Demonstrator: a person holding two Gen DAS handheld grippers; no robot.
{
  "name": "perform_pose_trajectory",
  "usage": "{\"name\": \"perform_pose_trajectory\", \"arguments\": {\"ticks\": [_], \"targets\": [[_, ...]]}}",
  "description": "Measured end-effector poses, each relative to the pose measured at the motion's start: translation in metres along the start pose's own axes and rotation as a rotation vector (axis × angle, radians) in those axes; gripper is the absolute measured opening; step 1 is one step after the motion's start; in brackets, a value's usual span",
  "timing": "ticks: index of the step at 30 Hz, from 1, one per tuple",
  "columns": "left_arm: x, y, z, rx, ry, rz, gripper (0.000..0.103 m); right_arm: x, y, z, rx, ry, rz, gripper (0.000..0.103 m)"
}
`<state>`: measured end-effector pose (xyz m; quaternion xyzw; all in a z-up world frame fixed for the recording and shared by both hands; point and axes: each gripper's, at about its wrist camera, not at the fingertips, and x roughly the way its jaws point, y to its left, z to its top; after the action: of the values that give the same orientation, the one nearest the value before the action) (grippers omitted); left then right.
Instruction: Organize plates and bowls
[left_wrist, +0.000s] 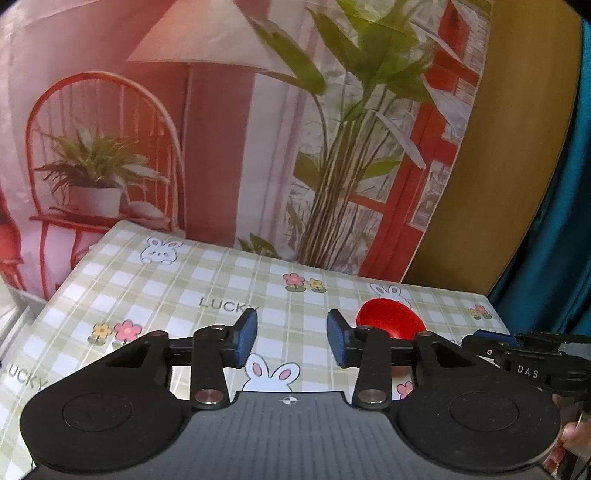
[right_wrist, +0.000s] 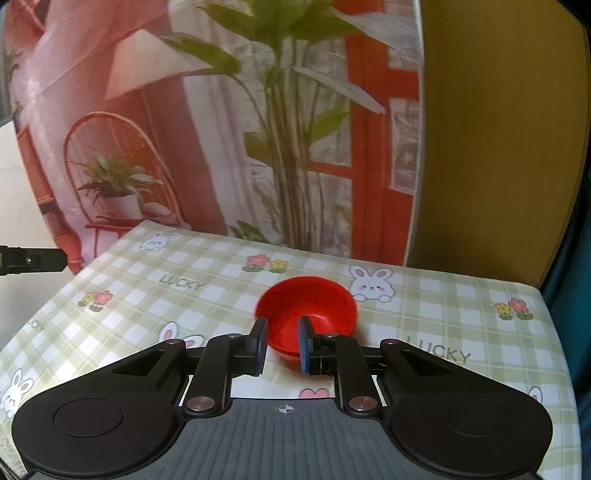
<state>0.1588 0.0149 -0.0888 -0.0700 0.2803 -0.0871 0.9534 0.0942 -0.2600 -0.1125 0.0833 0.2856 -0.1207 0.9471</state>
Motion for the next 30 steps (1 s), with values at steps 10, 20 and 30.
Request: {"name": "perform_pose_trajectory", "arguments": {"ticks": [10, 20, 30], "targets": [[0.061, -0.036, -0.002, 0.084, 0.035, -0.107, 0.056, 0.043, -0.044, -0.008, 0.123, 0.033, -0.035, 0.017], [0.16, -0.059, -0.015, 0.103, 0.184, -0.151, 0.056, 0.105, -0.067, -0.016, 0.219, 0.104, -0.014, 0.018], [0.221, -0.057, -0.027, 0.067, 0.302, -0.166, 0.052, 0.141, -0.073, -0.021, 0.241, 0.138, 0.001, 0.021]]}}
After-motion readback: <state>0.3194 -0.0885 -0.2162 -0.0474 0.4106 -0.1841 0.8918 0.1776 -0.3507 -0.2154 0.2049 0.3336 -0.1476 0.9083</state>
